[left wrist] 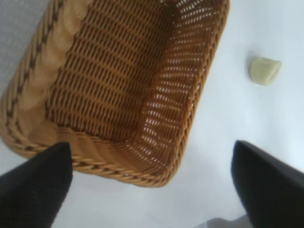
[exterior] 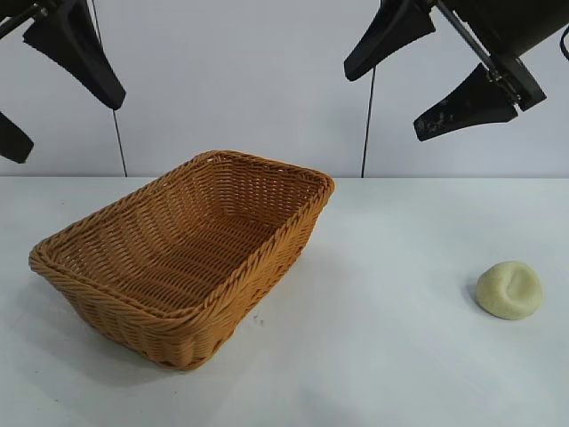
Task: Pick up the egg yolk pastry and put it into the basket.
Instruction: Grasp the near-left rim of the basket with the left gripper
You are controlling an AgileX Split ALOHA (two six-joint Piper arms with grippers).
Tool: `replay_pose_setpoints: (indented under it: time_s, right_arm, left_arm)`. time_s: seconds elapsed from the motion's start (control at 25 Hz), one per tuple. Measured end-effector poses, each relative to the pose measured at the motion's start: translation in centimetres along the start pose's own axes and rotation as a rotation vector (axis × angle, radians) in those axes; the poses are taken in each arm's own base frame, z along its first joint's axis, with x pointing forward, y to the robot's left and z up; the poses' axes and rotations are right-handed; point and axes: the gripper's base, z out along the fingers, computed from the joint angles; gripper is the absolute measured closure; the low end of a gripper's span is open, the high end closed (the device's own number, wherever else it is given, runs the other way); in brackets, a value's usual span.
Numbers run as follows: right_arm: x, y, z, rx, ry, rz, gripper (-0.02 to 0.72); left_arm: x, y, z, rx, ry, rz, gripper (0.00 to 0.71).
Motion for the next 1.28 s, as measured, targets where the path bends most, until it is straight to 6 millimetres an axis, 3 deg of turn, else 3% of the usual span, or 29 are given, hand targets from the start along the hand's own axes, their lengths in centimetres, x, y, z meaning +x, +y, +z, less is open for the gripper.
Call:
replay_pose_setpoints:
  time_s: [0.2,0.6,0.96,1.28]
  right_arm:
    - [0.0,0.0,0.0,0.0,0.0,0.0,0.062]
    - [0.0,0.0,0.0,0.0,0.0,0.0,0.062]
    - [0.0,0.0,0.0,0.0,0.0,0.0,0.062]
    - [0.0,0.0,0.0,0.0,0.0,0.0,0.062]
  left_arm:
    - [1.2,-0.9,0.0,-0.105,-0.01,-0.199,0.014]
    - [3.2,0.6,2.2,-0.2,-0.061,-0.697,0.014]
    - [3.2,2.2,6.0,-0.241,-0.053,-0.79,0.014]
    - [3.0,4.3,11.7,-0.314,-0.009,-0.829,0.014]
